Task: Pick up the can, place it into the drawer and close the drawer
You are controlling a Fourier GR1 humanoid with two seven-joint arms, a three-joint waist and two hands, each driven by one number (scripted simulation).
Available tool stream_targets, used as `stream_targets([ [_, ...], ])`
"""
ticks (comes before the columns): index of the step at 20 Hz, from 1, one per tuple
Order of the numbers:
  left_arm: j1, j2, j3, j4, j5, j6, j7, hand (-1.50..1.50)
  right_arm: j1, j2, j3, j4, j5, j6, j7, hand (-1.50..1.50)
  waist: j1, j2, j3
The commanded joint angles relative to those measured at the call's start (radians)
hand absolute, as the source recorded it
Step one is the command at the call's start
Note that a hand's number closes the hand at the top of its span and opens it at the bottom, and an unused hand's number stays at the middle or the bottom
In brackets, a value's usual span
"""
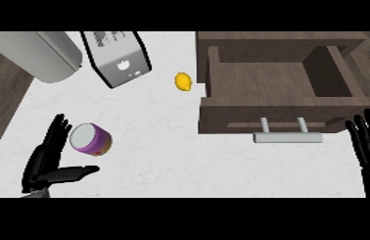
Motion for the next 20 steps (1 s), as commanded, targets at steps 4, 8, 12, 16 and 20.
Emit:
stream_targets([
  [4, -0.051, 0.023, 0.014, 0.155, 0.012, -0.012, -0.097, -1.5, -0.003, -0.042, -0.073, 0.02, -0.07, 0.045, -0.013, -1.5, -0.001, 0.0, 0.0],
  [8, -0.13, 0.041, 0.012, 0.258, -0.003, 0.019, -0.129, -1.5, -0.031, -0.034, -0.058, -0.032, -0.058, 0.017, 0.065, -1.5, -0.001, 0.0, 0.0],
  [12, -0.17, 0.015, -0.007, 0.314, -0.013, 0.06, -0.147, -1.5, 0.008, -0.04, -0.08, -0.027, -0.076, 0.049, 0.027, -1.5, -0.003, 0.0, 0.0],
  [16, -0.127, 0.042, -0.008, 0.253, 0.021, 0.026, -0.132, -1.5, 0.008, 0.002, -0.034, -0.021, -0.017, 0.027, 0.017, -1.5, 0.0, 0.0, 0.0],
  [20, -0.155, -0.016, -0.041, 0.204, 0.022, 0.076, -0.057, -1.5, 0.014, -0.018, -0.067, -0.102, -0.088, 0.038, 0.1, -1.5, 0.0, -0.001, 0.001],
])
